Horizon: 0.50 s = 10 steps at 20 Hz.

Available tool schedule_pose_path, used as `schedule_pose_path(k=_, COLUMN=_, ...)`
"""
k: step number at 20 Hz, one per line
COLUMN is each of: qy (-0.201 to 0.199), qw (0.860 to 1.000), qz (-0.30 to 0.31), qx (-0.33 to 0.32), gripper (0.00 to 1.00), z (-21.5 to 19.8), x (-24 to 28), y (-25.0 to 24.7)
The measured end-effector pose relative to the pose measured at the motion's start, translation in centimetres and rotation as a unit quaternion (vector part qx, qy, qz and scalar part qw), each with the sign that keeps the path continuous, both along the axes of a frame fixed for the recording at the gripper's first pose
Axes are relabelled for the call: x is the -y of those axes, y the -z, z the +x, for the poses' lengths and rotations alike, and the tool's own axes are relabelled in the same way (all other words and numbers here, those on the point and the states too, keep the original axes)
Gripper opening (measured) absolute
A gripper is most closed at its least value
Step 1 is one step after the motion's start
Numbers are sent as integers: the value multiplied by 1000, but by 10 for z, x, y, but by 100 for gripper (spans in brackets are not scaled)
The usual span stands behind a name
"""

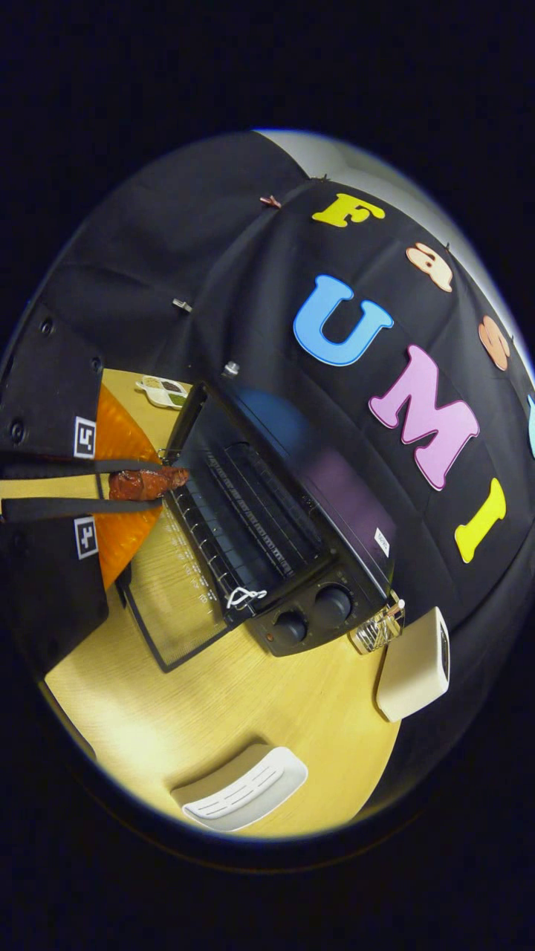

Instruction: Open the toaster oven, put the food inside, and close the toaster oven door.

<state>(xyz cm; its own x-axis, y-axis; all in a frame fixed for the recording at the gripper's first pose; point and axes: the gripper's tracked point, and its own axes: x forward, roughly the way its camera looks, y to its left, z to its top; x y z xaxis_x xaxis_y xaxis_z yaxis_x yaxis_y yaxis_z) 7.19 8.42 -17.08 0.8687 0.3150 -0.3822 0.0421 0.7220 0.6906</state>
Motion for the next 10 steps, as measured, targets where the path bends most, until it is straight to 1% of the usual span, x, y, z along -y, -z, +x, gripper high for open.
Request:
schedule_pose_path(k=2, qy=16, qw=999, qz=16, qx=24, gripper=14, z=20, x=-2, y=-3)
schedule_pose_path(k=4, qy=40, qw=997, qz=28, qx=52, gripper=14, z=40, x=2, y=-6)
schedule_pose_path(k=10, qy=109, qw=991, qz=58, qx=55, gripper=14, z=93, x=16, y=27)
